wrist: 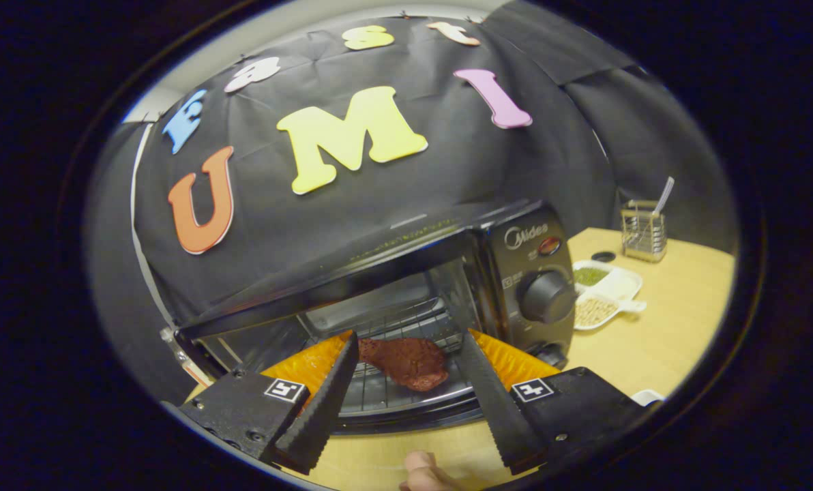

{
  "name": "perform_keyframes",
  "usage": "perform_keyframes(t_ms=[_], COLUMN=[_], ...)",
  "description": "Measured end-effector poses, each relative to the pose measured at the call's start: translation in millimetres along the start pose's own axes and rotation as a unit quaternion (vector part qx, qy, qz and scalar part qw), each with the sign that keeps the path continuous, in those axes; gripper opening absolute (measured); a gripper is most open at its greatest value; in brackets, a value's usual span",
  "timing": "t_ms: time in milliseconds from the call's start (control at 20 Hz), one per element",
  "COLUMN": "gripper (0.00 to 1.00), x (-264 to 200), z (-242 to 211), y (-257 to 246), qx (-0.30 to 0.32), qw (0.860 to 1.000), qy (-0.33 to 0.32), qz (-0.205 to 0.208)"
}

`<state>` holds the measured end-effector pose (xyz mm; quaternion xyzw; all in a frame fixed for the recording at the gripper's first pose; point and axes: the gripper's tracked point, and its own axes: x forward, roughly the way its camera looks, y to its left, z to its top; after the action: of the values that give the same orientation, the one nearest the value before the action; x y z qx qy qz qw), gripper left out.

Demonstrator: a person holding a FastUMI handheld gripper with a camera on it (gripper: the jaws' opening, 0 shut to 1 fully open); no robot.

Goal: Open the toaster oven, put the food inside, and close the toaster oven door.

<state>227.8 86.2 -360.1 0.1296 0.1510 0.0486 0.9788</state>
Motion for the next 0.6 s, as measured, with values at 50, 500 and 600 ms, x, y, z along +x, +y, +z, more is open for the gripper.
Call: perform_keyframes(t_ms=[50, 500, 600], gripper=[0.95, 1.0, 1.0], x=[-12, -136, -156], z=[3, -11, -28], y=[2, 2, -1], qx=[-0.012, -0.106, -0.121], qw=[1.0, 0.993, 0.991], qy=[-0.002, 0.043, 0.061], qz=[0.005, 0.008, 0.002])
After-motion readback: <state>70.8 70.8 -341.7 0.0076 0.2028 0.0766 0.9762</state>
